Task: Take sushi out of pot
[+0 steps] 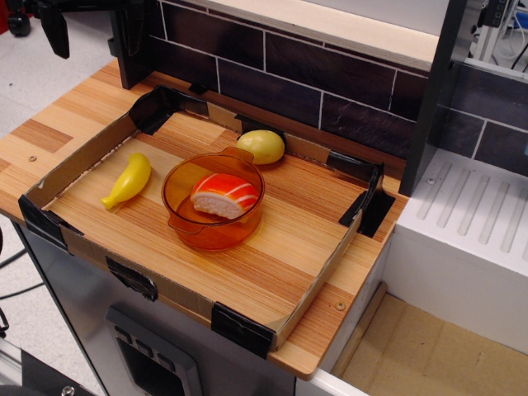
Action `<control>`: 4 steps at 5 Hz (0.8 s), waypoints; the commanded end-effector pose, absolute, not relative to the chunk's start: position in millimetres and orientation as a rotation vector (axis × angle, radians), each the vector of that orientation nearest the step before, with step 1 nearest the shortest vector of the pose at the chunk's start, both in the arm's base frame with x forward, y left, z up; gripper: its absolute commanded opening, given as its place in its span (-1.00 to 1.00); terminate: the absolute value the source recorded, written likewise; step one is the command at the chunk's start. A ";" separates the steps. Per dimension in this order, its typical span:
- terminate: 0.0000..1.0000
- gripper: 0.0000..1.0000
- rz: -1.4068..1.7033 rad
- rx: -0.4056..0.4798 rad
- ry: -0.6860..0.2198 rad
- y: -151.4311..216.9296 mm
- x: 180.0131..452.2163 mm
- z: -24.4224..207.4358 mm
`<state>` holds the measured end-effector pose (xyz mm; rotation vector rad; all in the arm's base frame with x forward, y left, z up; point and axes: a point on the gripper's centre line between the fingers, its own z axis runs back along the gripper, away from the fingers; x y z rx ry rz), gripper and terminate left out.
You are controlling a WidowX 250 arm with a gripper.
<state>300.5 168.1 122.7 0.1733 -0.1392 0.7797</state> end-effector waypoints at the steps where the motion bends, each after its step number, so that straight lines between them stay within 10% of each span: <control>1: -1.00 1.00 0.780 0.173 -0.139 168.1 300.5 122.7; 4: -1.00 1.00 1.092 0.157 -0.175 117.9 297.5 126.5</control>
